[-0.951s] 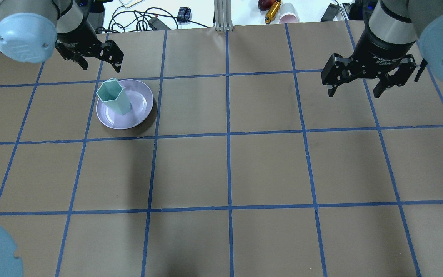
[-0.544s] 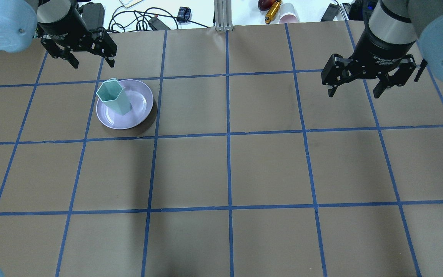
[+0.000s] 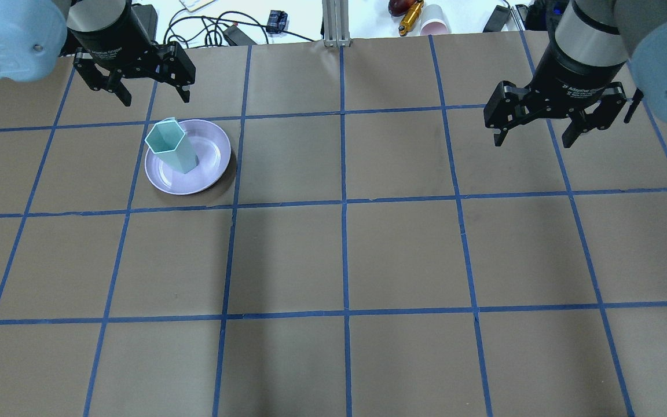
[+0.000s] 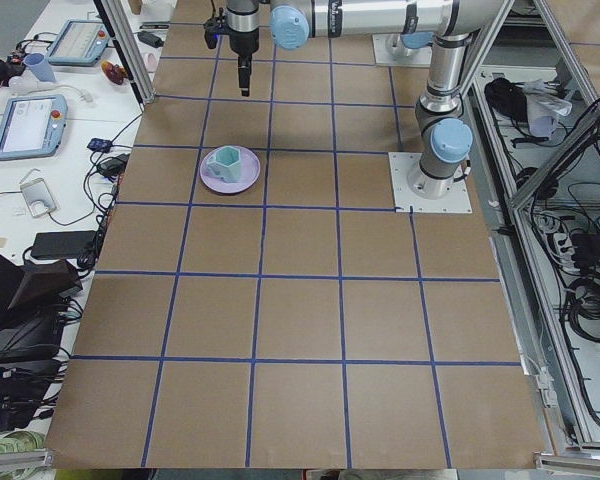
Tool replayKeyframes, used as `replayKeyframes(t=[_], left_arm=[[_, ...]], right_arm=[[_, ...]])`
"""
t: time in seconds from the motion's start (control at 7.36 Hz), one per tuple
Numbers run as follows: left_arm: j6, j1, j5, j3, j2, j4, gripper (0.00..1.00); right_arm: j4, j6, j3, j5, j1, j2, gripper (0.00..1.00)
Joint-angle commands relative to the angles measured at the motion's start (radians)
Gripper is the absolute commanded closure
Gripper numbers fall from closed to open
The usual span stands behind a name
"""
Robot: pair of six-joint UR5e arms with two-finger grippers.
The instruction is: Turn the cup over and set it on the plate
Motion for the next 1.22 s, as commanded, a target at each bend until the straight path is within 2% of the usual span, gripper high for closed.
replayKeyframes(t=[0.0,1.09], left_arm=[[0.004,-0.001,0.002,-0.002,0.020,-0.042,0.00],[0.004,0.002,-0.006,-0.010,0.044,-0.070,0.00]], right_arm=[[0.000,0.000,0.000,0.000,0.000,0.000,0.00],[0.000,0.000,0.000,0.000,0.000,0.000,0.00]])
